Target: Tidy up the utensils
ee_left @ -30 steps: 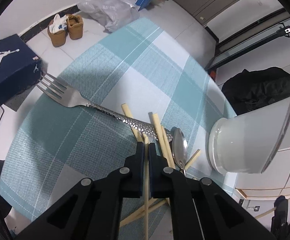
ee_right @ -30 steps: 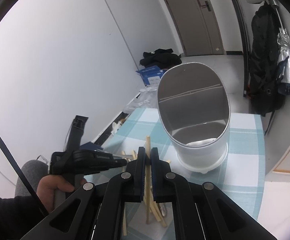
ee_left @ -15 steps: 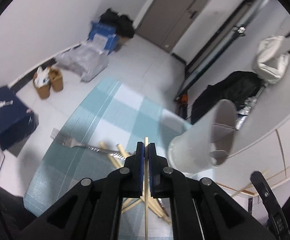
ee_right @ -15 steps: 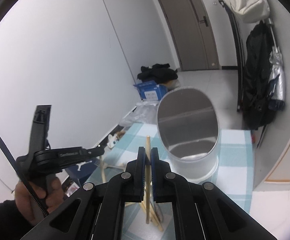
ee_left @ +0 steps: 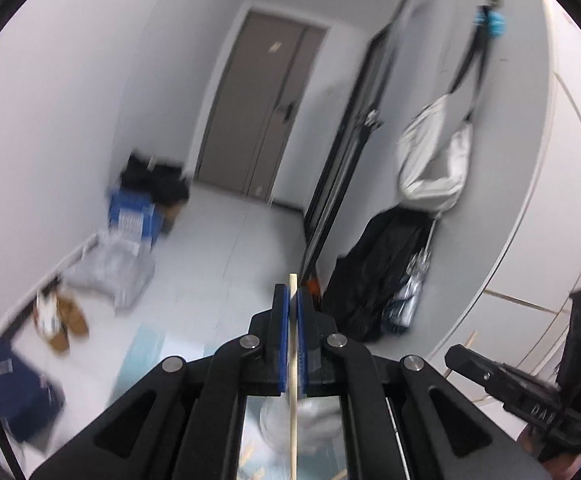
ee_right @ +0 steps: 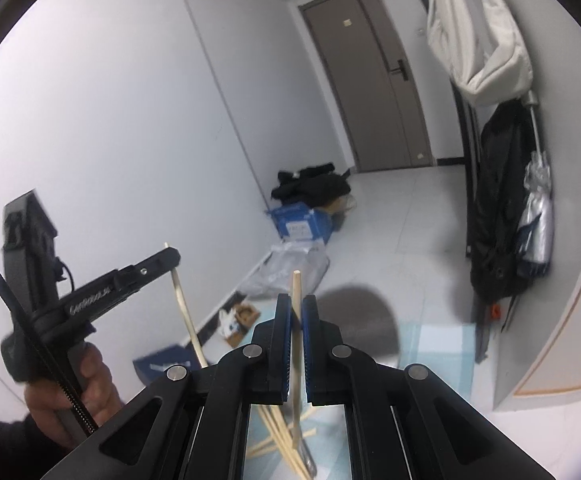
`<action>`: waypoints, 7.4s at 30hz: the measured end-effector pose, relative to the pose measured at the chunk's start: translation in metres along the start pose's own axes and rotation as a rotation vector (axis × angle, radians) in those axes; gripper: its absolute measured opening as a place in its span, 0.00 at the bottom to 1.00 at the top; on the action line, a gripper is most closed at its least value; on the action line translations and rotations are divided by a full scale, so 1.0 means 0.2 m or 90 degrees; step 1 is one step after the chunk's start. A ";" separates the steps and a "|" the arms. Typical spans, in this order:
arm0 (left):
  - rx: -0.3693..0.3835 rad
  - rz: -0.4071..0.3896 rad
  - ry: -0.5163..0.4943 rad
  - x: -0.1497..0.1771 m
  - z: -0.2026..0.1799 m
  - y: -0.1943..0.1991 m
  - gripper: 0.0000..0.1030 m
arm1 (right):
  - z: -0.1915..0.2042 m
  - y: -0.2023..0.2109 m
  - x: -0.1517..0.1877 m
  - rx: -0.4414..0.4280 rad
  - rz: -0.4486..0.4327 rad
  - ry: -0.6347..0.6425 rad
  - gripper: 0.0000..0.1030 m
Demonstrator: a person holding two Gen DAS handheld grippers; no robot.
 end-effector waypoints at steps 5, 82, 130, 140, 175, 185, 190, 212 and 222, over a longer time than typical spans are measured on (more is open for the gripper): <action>0.018 -0.029 -0.057 -0.14 -0.08 -0.12 0.01 | -0.06 -0.02 -0.23 0.016 -0.032 0.009 0.04; -0.213 0.079 0.008 0.32 0.37 0.25 0.99 | 0.24 -0.05 0.37 0.056 -0.042 0.042 0.74; -0.209 0.210 0.559 1.00 1.39 0.29 0.99 | 0.78 -0.98 1.06 -0.008 0.295 0.246 0.30; -0.103 0.230 0.640 1.12 1.34 0.11 0.98 | 0.93 -1.12 1.14 -0.073 0.320 0.341 0.14; -0.046 0.178 0.751 1.14 1.39 0.11 0.98 | 1.06 -1.17 1.27 -0.147 0.305 0.652 0.10; -0.036 0.179 0.750 1.13 1.38 0.10 0.98 | 1.02 -1.16 1.28 -0.162 0.319 0.671 0.12; -0.030 0.181 0.751 1.14 1.38 0.09 0.98 | 1.06 -1.20 1.30 -0.147 0.305 0.706 0.12; -0.025 0.193 0.686 1.10 1.33 -0.06 0.47 | 1.14 -1.18 1.29 -0.193 0.236 0.660 0.05; -0.079 0.181 0.638 1.04 1.35 -0.02 0.03 | 1.15 -1.19 1.26 -0.183 0.215 0.646 0.04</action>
Point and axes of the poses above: each gripper's, at about its wrist camera, not at the fingertips, and y roughly against the way its jaws point, z to its left, x to its underside, the point moved 9 cm from there along -y, roughly the way its jaws point, and after that the axes turned 15 degrees about x, right-handed, at the moved point
